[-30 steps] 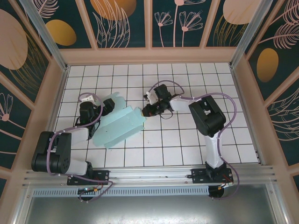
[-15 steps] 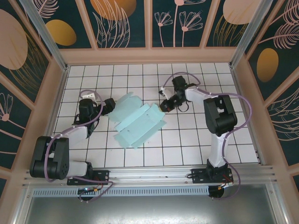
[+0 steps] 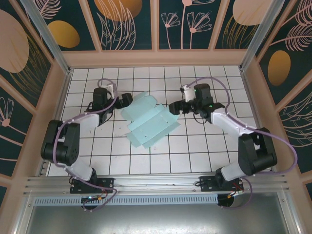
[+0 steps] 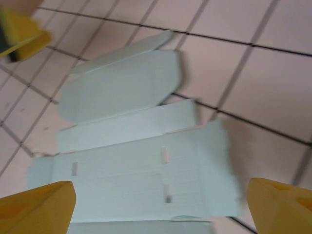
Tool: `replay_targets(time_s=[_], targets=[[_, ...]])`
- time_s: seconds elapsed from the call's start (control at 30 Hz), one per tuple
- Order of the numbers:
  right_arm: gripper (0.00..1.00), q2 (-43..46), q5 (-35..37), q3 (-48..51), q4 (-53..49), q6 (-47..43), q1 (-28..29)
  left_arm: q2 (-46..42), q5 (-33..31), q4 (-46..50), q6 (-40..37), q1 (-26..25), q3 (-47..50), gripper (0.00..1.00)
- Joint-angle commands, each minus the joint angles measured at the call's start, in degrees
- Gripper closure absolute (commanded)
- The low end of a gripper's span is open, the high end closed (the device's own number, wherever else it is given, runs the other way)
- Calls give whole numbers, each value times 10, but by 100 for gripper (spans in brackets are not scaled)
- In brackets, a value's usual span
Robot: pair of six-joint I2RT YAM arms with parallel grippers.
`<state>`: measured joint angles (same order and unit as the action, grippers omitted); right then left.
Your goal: Fold the paper box
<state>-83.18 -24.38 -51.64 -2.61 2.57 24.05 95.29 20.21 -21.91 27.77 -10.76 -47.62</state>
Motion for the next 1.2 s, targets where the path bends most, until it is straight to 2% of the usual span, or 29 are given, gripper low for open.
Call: replay_targets(time_s=[0.0,0.17,0.33,0.6,0.7,0.83,1.03,1.17], targets=[[10,0,29,53,85,100,69,60,32,41,-6,-13,-49,2],[12,-48,30,120,226,218,164,130,55,75,0,-42,-105,21],[12,-105,26,127,245,255,188,144,47,70,14,-54,-93,24],[13,-137,18,132,201,252,119,96,8,53,60,-54,7,24],[13,-147,15,120,180,229,79,48,4,15,104,-58,72,22],[13,-176,22,82,150,192,30,-25,-20,9,129,-75,143,21],[13,-238,10,-15,127,169,-3,-97,-40,-5,179,-138,221,20],[12,-247,10,-61,118,158,-8,-126,-57,-34,209,-184,231,19]])
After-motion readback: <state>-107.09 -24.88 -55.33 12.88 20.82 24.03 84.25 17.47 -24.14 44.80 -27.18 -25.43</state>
